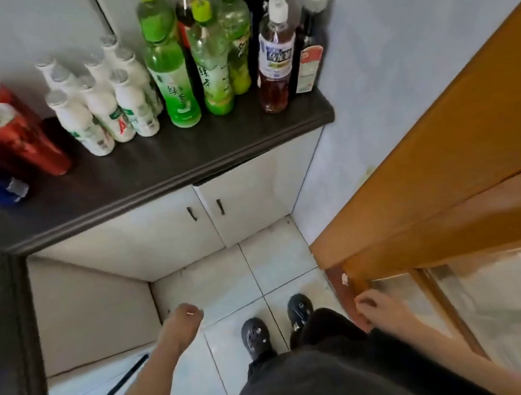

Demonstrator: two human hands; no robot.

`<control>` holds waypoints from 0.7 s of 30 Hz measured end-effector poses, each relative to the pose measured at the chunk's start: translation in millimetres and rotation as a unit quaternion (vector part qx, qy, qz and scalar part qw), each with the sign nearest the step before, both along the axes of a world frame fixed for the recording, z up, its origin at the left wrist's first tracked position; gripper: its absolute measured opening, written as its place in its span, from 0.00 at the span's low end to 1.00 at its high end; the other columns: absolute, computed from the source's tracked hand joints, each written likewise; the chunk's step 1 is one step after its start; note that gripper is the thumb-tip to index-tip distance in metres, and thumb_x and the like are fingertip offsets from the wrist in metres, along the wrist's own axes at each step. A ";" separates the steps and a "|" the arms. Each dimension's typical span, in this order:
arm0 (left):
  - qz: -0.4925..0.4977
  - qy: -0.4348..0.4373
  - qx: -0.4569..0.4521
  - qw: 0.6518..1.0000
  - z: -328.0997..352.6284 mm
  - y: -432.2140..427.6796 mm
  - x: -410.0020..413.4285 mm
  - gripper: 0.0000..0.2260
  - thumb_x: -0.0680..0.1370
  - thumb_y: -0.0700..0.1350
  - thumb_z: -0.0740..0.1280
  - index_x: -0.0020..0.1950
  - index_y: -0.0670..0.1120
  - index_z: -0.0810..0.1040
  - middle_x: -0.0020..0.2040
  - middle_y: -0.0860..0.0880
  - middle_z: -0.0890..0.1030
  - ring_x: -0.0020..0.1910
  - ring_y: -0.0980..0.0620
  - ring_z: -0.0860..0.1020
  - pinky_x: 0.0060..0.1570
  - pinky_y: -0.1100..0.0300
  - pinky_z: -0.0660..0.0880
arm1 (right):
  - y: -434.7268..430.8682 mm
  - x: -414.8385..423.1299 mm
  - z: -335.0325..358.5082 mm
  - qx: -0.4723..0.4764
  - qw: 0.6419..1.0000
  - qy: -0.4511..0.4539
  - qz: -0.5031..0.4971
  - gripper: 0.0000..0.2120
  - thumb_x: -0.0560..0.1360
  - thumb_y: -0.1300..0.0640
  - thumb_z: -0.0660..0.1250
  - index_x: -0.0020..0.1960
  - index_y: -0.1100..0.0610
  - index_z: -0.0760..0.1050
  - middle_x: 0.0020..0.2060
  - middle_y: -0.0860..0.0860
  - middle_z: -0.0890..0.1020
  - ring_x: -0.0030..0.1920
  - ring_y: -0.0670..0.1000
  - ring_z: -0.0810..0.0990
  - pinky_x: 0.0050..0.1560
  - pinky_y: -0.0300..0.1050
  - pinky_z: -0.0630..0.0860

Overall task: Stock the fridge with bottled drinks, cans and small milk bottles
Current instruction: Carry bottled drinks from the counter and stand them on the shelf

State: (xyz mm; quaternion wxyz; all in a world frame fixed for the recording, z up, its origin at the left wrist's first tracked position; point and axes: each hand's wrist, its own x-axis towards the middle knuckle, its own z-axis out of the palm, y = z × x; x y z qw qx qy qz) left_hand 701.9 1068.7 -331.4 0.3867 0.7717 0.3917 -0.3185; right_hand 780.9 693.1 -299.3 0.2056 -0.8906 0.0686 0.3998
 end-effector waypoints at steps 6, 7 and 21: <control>0.024 -0.047 -0.050 0.997 18.4 -22.6 79.5 0.05 0.79 0.43 0.62 0.51 0.43 0.75 0.48 0.42 0.78 0.47 0.45 0.77 0.50 0.52 0.73 | 27.6 67.0 -9.6 0.021 1.000 0.007 0.016 0.05 0.74 0.50 0.62 0.48 0.45 0.76 0.51 0.49 0.80 0.52 0.51 0.78 0.57 0.51 0.76; 0.033 -0.060 -0.058 0.996 22.2 -29.4 89.8 0.05 0.79 0.43 0.62 0.52 0.43 0.75 0.48 0.44 0.78 0.46 0.46 0.77 0.47 0.53 0.72 | 34.4 82.8 -7.0 0.035 0.999 0.000 0.018 0.05 0.75 0.52 0.62 0.48 0.47 0.77 0.50 0.49 0.81 0.52 0.52 0.79 0.56 0.51 0.76; 0.230 -0.411 -0.004 0.882 152.6 -62.2 268.5 0.06 0.79 0.43 0.64 0.50 0.52 0.78 0.47 0.53 0.82 0.47 0.57 0.79 0.48 0.65 0.74 | 152.8 310.9 123.7 0.292 0.830 -0.470 -0.067 0.14 0.75 0.63 0.64 0.60 0.61 0.73 0.53 0.54 0.78 0.55 0.52 0.77 0.55 0.46 0.75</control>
